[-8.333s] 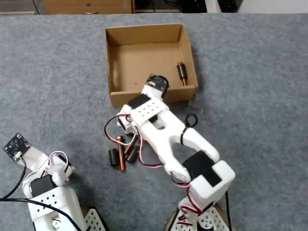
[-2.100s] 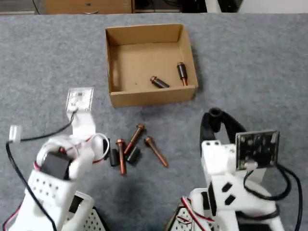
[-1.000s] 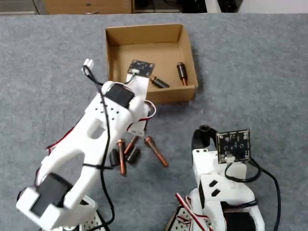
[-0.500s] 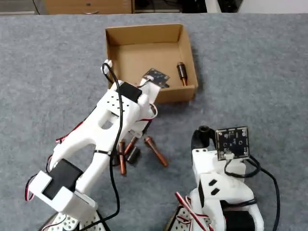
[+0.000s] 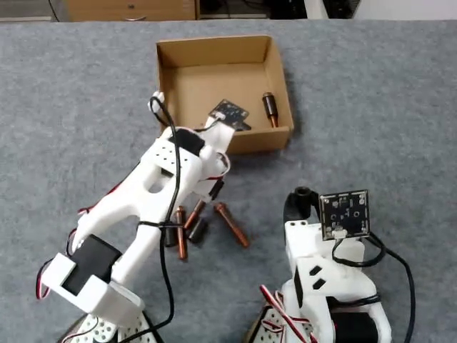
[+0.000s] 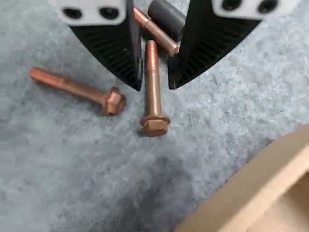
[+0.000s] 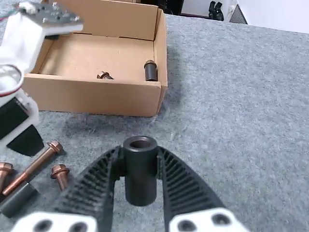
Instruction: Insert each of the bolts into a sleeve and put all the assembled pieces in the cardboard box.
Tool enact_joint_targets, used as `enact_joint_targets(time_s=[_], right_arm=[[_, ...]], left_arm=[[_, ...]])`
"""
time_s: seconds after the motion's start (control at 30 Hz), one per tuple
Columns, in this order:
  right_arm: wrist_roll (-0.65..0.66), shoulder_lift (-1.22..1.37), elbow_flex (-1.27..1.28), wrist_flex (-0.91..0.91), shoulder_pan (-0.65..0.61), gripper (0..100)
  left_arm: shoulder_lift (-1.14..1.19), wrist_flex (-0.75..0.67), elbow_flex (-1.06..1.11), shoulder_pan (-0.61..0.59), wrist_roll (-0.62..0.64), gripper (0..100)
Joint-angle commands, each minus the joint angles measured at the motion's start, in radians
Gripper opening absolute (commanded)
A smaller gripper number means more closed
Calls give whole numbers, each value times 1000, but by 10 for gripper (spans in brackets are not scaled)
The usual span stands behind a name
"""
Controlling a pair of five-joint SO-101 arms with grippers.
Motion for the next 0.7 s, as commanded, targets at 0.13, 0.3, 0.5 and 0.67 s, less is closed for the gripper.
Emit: enact_joint_targets(time_s=[0.13, 0.3, 0.5, 0.67], right_arm=[[5, -108, 4, 2, 15, 2], [5, -108, 4, 2, 15, 2], [5, -108, 4, 2, 15, 2], [5, -108, 16, 2, 15, 2]], left_arm=[[-5, -72, 32, -26, -6, 96], [-5, -94, 43, -21, 0, 96], [-4, -153, 121, -23, -3, 96], [-4, -190, 150, -17, -2, 96]])
